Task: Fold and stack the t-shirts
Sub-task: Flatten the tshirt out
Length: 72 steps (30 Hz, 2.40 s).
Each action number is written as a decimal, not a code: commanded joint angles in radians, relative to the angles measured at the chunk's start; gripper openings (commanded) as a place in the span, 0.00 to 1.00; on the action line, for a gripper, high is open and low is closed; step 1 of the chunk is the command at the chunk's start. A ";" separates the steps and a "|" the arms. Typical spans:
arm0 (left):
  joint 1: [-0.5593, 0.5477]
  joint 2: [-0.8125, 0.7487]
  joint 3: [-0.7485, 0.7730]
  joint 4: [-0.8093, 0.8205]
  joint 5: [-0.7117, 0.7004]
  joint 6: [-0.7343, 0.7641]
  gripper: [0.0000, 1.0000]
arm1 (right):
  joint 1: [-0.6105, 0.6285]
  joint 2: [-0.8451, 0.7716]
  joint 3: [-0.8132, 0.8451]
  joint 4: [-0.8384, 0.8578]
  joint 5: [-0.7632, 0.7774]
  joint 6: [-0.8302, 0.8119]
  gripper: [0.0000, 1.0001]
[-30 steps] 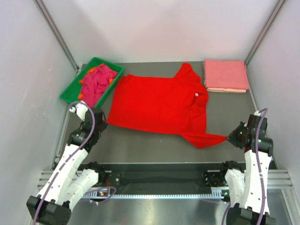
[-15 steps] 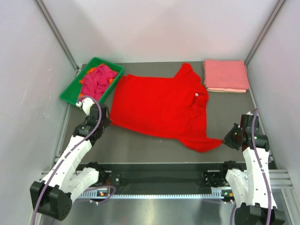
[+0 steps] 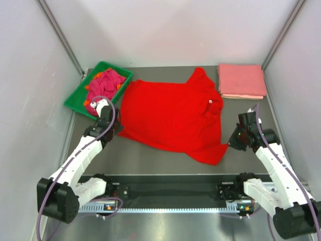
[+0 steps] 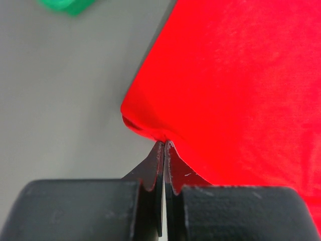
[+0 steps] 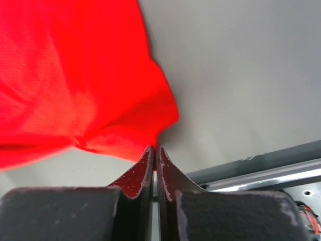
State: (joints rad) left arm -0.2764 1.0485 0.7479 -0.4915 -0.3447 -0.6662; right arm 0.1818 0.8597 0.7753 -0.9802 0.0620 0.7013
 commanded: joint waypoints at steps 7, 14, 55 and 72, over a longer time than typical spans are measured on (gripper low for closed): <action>0.005 0.005 0.505 0.019 -0.017 0.182 0.00 | 0.025 0.125 0.741 -0.094 0.373 -0.048 0.00; 0.005 0.070 0.884 0.097 0.145 0.182 0.00 | 0.016 0.314 1.277 -0.051 0.442 -0.241 0.00; 0.005 0.129 1.305 0.114 0.464 0.120 0.00 | 0.053 0.137 1.547 0.276 0.576 -0.502 0.00; 0.005 0.696 1.375 0.353 0.354 0.211 0.00 | -0.089 0.945 1.733 0.953 0.431 -0.568 0.00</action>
State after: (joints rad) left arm -0.2764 1.6978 1.9934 -0.2916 0.0349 -0.4747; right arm 0.1642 1.7817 2.4310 -0.3683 0.5976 0.0772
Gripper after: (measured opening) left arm 0.009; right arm 0.007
